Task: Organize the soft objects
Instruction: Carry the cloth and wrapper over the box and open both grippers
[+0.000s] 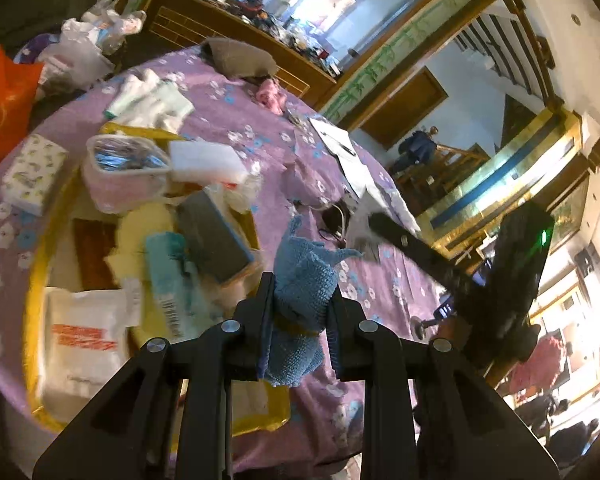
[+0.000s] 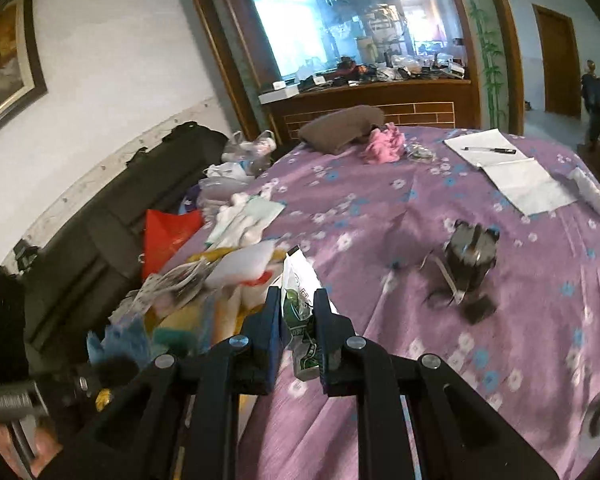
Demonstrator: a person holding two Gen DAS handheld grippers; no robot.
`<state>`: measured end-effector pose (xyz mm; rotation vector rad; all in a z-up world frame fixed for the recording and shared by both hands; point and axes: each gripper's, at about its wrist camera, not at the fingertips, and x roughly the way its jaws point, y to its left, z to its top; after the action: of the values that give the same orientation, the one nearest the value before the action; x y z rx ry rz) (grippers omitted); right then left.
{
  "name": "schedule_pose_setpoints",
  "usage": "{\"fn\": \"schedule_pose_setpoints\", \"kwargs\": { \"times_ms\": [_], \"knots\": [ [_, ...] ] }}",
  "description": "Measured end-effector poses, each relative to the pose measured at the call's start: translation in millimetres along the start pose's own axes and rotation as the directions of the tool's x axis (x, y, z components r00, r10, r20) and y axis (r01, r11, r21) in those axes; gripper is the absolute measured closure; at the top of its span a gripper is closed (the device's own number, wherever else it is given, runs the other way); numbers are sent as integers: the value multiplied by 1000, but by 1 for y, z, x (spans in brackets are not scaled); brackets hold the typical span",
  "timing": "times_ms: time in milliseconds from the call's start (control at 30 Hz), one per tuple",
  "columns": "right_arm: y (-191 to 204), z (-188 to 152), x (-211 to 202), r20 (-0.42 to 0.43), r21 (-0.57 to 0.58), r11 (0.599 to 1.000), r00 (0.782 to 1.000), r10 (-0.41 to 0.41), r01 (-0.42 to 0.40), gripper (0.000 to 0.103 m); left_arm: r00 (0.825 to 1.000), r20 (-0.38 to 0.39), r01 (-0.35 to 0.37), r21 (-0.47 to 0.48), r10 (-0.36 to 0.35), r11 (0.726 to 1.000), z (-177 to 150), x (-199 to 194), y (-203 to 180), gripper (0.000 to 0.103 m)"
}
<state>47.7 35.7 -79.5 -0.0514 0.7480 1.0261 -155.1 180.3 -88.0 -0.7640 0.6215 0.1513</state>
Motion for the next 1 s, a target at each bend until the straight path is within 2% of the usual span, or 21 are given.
{"fn": "schedule_pose_setpoints", "kwargs": {
  "times_ms": [267, 400, 567, 667, 733, 833, 933, 967, 1000],
  "knots": [
    [27, -5, 2, -5, -28, 996, 996, 86, -87, 89, 996, 75, -54, -30, 56, 998, 9, -28, 23, 81],
    [43, -14, 17, -52, -42, 994, 994, 100, -102, 89, 989, 53, -138, -27, 140, 990, 4, -23, 36, 81],
    [73, -39, -5, -36, -110, 987, 993, 115, -119, 89, 984, 21, -176, -27, 177, 984, -8, -17, 51, 81],
    [81, -54, 1, -77, -106, 984, 987, 138, -146, 89, 981, 26, -192, -16, 192, 981, -7, -12, 54, 81],
    [86, -61, 12, -92, -111, 988, 991, 96, -106, 88, 973, 40, -227, 9, 226, 974, -3, -8, 52, 80],
    [81, -66, 23, -102, -36, 992, 988, 116, -120, 86, 968, 43, -246, 20, 245, 969, -2, -2, 50, 80],
    [83, -77, 26, -116, -19, 989, 982, 146, -149, 86, 971, 31, -237, 23, 236, 971, -11, -3, 47, 77],
    [83, -83, 26, -124, -17, 986, 979, 162, -165, 86, 973, 29, -229, 18, 228, 973, -15, -5, 47, 73],
    [82, -86, 26, -129, -10, 983, 975, 181, -184, 80, 976, 28, -218, 11, 218, 976, -18, -7, 46, 63]
  ]
}}
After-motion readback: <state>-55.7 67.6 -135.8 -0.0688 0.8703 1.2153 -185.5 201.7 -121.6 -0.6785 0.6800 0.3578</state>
